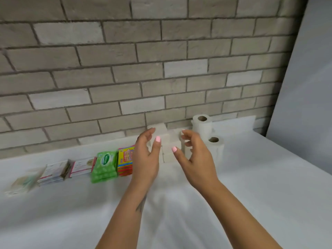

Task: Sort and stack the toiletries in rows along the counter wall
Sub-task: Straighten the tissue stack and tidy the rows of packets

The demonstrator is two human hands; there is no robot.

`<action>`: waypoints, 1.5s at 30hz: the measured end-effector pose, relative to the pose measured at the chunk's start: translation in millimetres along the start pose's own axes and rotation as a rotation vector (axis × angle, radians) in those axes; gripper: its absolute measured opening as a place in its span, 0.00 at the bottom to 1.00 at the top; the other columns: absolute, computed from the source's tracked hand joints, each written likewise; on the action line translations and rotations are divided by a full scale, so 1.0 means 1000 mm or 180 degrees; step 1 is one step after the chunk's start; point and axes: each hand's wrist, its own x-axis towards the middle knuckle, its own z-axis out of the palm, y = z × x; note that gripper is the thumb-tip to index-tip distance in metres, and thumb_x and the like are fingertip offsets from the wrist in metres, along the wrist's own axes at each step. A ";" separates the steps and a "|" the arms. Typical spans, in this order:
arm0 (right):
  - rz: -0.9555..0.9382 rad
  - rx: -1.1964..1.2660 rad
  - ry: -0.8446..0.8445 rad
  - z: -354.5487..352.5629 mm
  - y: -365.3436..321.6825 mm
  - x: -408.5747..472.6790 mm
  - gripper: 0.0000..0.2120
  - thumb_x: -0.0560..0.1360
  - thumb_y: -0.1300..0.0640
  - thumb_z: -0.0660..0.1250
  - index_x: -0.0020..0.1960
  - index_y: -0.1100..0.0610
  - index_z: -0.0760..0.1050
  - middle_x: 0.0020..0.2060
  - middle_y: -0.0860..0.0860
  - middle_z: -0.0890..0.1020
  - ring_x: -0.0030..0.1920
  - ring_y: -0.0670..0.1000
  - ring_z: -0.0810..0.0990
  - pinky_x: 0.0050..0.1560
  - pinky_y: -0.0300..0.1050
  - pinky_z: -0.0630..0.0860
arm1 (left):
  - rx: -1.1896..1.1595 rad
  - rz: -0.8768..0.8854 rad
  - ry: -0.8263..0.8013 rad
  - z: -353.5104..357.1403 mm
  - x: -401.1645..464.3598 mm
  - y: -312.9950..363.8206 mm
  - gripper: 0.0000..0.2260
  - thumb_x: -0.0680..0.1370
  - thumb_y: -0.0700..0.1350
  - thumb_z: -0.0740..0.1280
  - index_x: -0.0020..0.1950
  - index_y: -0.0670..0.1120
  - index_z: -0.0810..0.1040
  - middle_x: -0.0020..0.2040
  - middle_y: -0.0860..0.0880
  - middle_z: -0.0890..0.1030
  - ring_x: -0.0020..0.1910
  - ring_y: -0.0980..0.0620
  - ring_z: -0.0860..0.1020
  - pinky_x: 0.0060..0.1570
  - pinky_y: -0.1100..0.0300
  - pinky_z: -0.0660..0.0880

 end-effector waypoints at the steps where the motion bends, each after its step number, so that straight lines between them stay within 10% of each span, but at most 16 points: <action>1: 0.0053 -0.0025 0.0019 -0.006 0.003 -0.001 0.24 0.74 0.47 0.66 0.68 0.48 0.65 0.59 0.41 0.74 0.56 0.41 0.73 0.54 0.39 0.71 | -0.0037 0.0002 -0.0084 0.007 -0.002 0.001 0.10 0.79 0.45 0.63 0.59 0.55 0.72 0.60 0.52 0.76 0.61 0.55 0.74 0.60 0.60 0.71; 22: 0.0777 -0.1009 0.0378 -0.071 0.102 0.037 0.25 0.74 0.49 0.67 0.69 0.49 0.64 0.62 0.44 0.71 0.58 0.48 0.75 0.52 0.45 0.74 | 0.1012 -0.0351 -0.1618 0.102 0.040 -0.031 0.25 0.77 0.44 0.64 0.73 0.48 0.61 0.72 0.51 0.65 0.71 0.51 0.65 0.61 0.63 0.64; 38: 0.1112 -0.1034 -0.1308 -0.093 0.240 0.173 0.31 0.73 0.56 0.68 0.73 0.51 0.60 0.71 0.51 0.60 0.65 0.52 0.70 0.59 0.39 0.67 | 0.2317 -0.1194 -0.2141 0.200 0.125 -0.067 0.27 0.74 0.39 0.66 0.72 0.43 0.63 0.70 0.45 0.69 0.66 0.47 0.70 0.53 0.63 0.65; 45: 0.1330 -0.0800 -0.2100 -0.063 0.285 0.219 0.39 0.63 0.52 0.71 0.72 0.46 0.61 0.71 0.52 0.57 0.65 0.55 0.68 0.56 0.45 0.72 | 0.2671 -0.1201 -0.2243 0.228 0.145 -0.099 0.19 0.68 0.39 0.70 0.59 0.42 0.74 0.55 0.46 0.75 0.49 0.50 0.74 0.43 0.63 0.70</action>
